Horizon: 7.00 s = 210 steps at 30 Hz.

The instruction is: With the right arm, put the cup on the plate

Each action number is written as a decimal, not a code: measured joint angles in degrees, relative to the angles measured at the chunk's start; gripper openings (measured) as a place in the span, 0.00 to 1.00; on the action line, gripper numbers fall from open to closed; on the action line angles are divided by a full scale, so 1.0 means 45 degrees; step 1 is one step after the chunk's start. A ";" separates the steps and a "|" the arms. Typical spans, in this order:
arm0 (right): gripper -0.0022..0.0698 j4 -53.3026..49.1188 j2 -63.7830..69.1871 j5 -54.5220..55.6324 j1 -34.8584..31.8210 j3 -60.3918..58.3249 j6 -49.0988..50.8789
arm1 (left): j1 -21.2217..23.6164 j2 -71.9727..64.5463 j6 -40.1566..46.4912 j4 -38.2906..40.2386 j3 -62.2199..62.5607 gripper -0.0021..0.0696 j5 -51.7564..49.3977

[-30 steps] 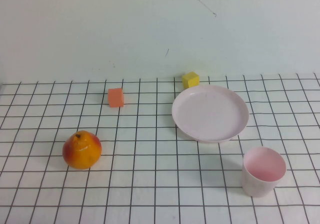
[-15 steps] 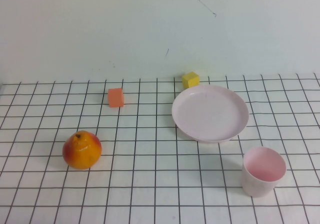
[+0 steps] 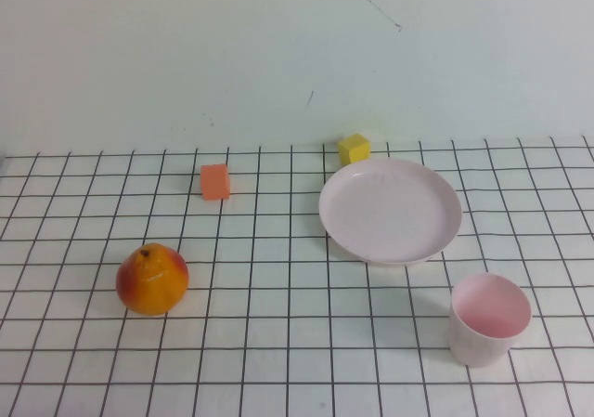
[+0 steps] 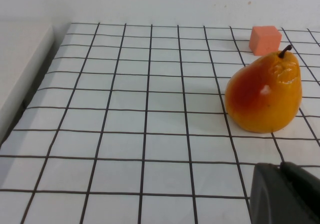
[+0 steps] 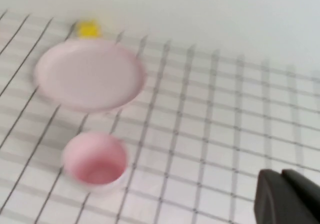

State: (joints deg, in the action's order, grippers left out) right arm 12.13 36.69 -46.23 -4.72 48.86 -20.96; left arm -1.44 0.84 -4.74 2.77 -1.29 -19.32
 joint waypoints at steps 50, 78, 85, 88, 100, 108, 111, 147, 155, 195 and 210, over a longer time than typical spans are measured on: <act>0.07 0.2103 1.6634 -0.3746 0.3735 0.6502 -0.5330 | 0.0000 0.0000 0.0000 0.0000 0.0000 0.02 0.0000; 0.07 0.2043 2.0723 -0.0295 0.4270 1.3261 -0.4325 | 0.0000 0.0000 0.0000 0.0000 0.0000 0.02 0.0000; 0.29 0.2043 2.0773 -0.0796 0.4287 1.3567 -0.3338 | 0.0000 0.0000 0.0000 0.0000 0.0000 0.02 0.0000; 0.46 0.2043 2.0773 -0.1140 0.4287 1.3932 -0.3017 | 0.0000 0.0000 0.0000 0.0000 0.0000 0.02 0.0000; 0.46 0.2021 1.8643 -0.2233 0.4113 1.6611 -0.2845 | 0.0000 0.0000 0.0000 0.0000 0.0000 0.03 0.0000; 0.07 0.0501 1.4957 -0.2590 0.3932 1.6821 -0.5000 | 0.0000 0.0000 0.0000 0.0000 0.0000 0.03 0.0000; 0.04 -0.0734 1.3588 -0.2901 0.3932 1.6869 -0.5309 | 0.0000 0.0000 0.0000 0.0000 0.0000 0.03 0.0000; 0.03 -0.2177 0.8901 -0.5583 0.3932 0.6698 0.0779 | 0.0000 0.0000 0.0000 0.0000 0.0000 0.03 0.0000; 0.03 -0.1369 0.4981 -0.1297 0.3932 0.3060 0.1248 | 0.0000 0.0000 0.0000 0.0000 0.0000 0.03 0.0000; 0.03 -0.0823 -0.8314 0.5331 -0.0630 -1.1169 0.1106 | 0.0000 0.0000 0.0000 0.0000 0.0000 0.02 0.0000; 0.03 -0.0796 -0.8314 0.5335 -0.0630 -1.1169 0.1106 | 0.0000 0.0000 0.0000 0.0000 0.0000 0.02 0.0000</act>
State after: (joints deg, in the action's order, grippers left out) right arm 8.55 -0.72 -22.23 -7.55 -1.40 -15.99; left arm -1.44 0.84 -4.74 2.77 -1.29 -19.32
